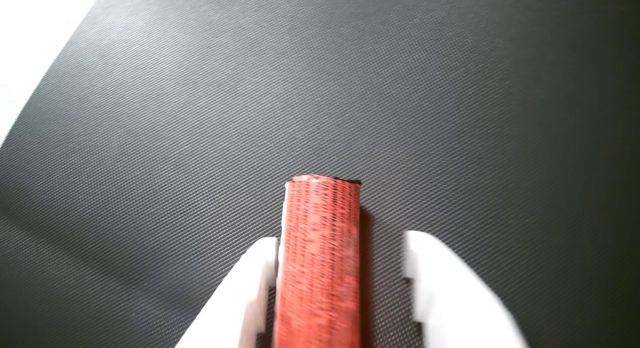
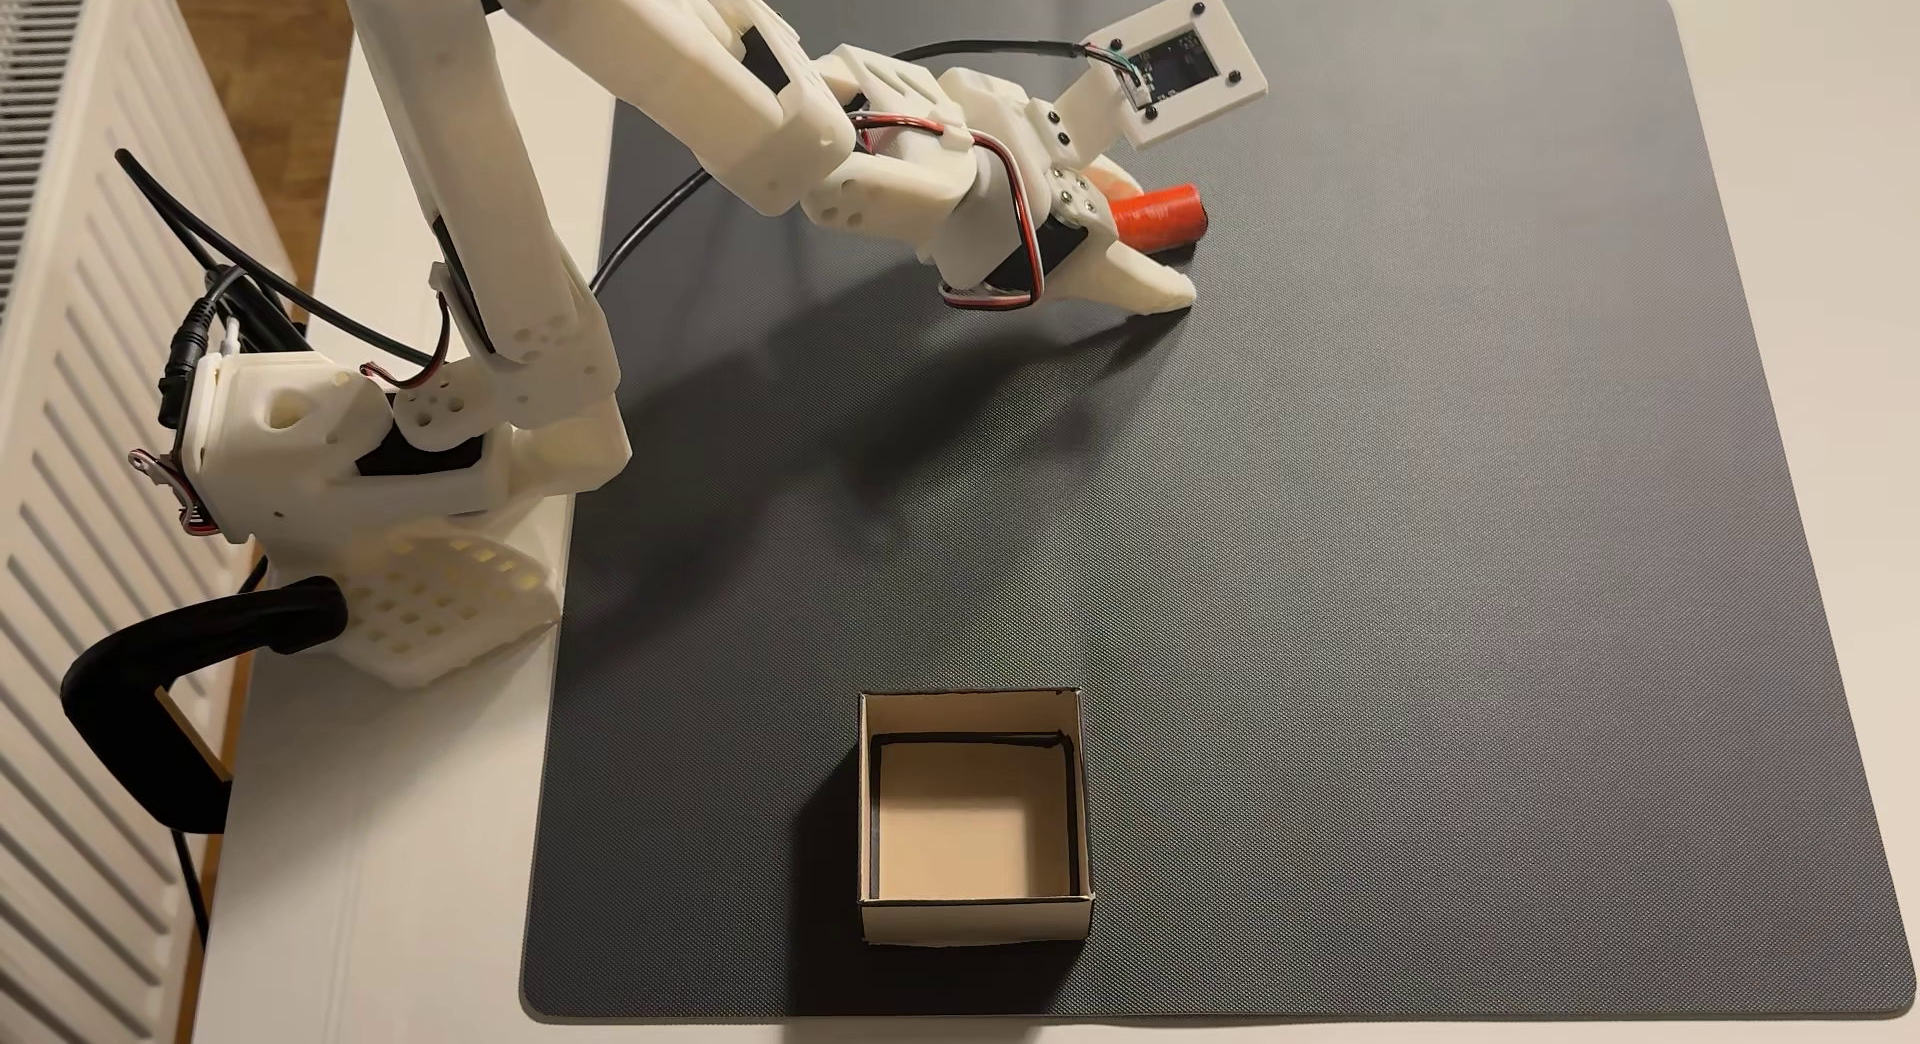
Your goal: Pick the red object and place it in the box
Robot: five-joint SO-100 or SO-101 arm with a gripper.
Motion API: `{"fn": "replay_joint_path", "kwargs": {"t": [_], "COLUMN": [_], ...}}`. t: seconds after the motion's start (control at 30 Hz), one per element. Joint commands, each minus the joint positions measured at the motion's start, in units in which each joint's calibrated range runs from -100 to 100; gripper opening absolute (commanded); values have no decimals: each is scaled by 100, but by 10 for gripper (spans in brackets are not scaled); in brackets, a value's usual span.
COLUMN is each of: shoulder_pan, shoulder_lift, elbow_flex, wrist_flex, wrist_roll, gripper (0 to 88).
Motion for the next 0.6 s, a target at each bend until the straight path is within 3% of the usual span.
{"fn": "replay_joint_path", "kwargs": {"t": [0.0, 0.1, 0.4, 0.57], "shoulder_pan": [22, 89, 104, 386], "shoulder_lift": [87, 78, -713, -2600], "elbow_flex": [10, 20, 119, -89], "wrist_flex": [8, 16, 156, 1861], "wrist_roll": [30, 35, 113, 431], "gripper": [82, 5, 15, 10]}}
